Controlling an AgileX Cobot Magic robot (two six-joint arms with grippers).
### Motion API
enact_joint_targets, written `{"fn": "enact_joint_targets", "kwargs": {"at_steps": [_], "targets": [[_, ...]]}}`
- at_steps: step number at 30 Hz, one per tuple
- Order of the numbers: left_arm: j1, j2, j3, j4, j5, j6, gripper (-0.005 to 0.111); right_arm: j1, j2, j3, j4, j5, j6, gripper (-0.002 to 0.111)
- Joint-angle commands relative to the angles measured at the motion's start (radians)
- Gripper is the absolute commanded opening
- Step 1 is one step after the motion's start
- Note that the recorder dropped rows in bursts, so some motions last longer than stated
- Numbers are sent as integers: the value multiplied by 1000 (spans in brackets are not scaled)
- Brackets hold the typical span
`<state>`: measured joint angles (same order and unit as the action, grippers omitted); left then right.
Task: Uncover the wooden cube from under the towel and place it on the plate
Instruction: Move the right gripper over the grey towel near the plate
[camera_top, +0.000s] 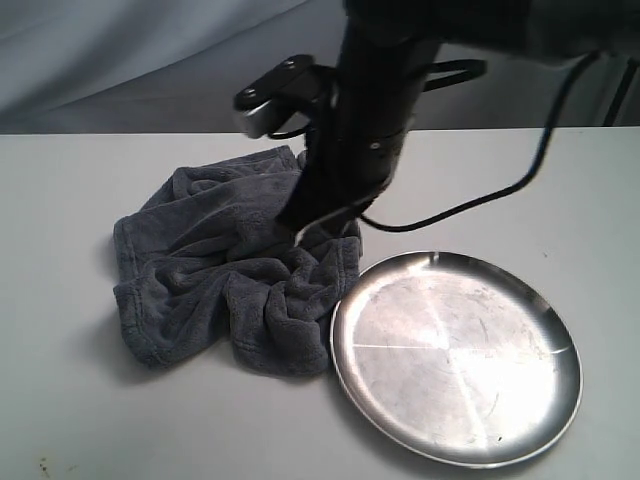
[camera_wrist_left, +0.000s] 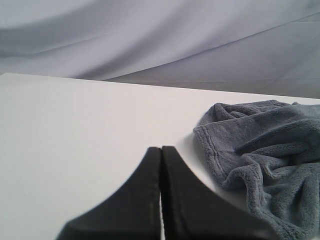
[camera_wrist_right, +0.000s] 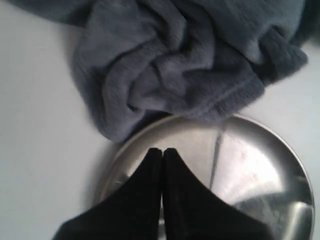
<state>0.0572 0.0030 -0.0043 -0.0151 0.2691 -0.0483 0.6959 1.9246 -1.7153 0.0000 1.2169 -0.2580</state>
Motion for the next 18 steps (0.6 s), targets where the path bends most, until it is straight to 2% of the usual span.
{"fn": "enact_joint_targets", "kwargs": {"at_steps": [1,4,10,18], "targets": [[0,-3,4,-4,-10,1,0,105,86,-144,0,4,4,0],[0,-3,4,-4,-10,1,0,134,145,-237,27,4,4,0],[0,-3,4,-4,-10,1,0,127,246,-441,80,4,22,0],[0,-3,4,-4,-10,1,0,39,298,-578,34,-31,149,0]]}}
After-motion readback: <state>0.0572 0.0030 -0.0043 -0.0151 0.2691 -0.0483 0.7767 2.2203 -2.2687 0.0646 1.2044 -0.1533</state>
